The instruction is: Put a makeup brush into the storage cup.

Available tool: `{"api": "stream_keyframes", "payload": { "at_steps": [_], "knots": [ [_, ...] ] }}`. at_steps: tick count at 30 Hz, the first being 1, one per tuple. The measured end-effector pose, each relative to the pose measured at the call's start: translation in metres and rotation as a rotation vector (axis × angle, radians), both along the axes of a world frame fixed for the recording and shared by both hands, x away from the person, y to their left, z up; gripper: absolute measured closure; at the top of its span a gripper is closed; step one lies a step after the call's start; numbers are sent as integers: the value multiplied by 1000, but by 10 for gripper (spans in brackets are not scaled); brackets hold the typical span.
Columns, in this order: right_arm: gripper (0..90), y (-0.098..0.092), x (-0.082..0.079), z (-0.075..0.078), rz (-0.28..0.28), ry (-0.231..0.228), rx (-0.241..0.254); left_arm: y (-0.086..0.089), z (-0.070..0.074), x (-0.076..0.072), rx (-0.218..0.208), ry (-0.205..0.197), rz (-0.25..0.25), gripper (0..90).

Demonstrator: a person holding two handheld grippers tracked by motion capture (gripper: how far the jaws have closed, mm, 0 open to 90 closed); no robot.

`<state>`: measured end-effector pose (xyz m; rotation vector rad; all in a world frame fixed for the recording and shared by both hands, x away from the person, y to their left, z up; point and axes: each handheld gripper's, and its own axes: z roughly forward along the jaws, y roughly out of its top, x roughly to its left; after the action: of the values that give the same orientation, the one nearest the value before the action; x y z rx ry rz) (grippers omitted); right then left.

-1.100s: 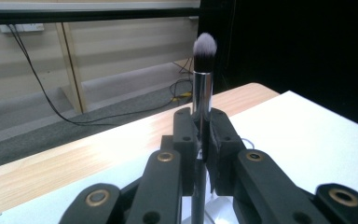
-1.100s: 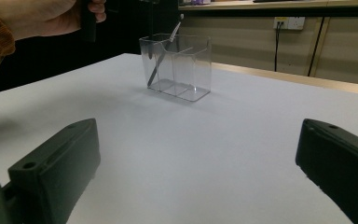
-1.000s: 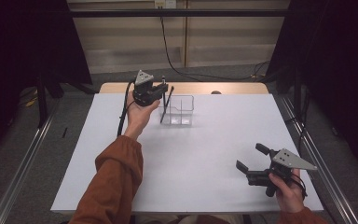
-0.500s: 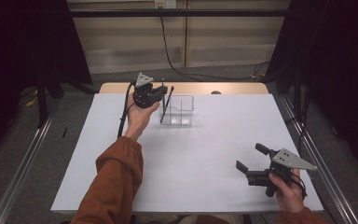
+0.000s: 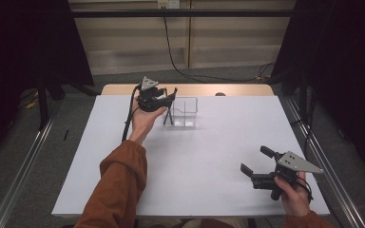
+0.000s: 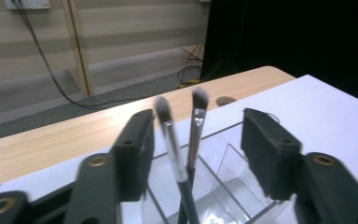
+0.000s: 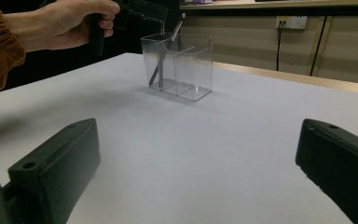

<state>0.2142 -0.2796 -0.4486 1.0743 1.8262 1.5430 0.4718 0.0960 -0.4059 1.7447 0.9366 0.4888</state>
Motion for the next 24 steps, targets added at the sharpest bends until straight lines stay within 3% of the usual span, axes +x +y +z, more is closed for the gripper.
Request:
{"api": "stream_keyframes", "payload": {
  "at_steps": [7, 13, 24],
  "knots": [
    [0, 0, 0, 0, 2, 2, -4, 6, -1, 0, -24, -2, 21, 207],
    [0, 0, 0, 0, -1, -2, -2, 12, 3, 0, -40, -18, 35, 112],
    [0, -5, -1, -1, -16, 2, -5, 21, 10, -2, -47, -50, 24, 43]
  ]
}}
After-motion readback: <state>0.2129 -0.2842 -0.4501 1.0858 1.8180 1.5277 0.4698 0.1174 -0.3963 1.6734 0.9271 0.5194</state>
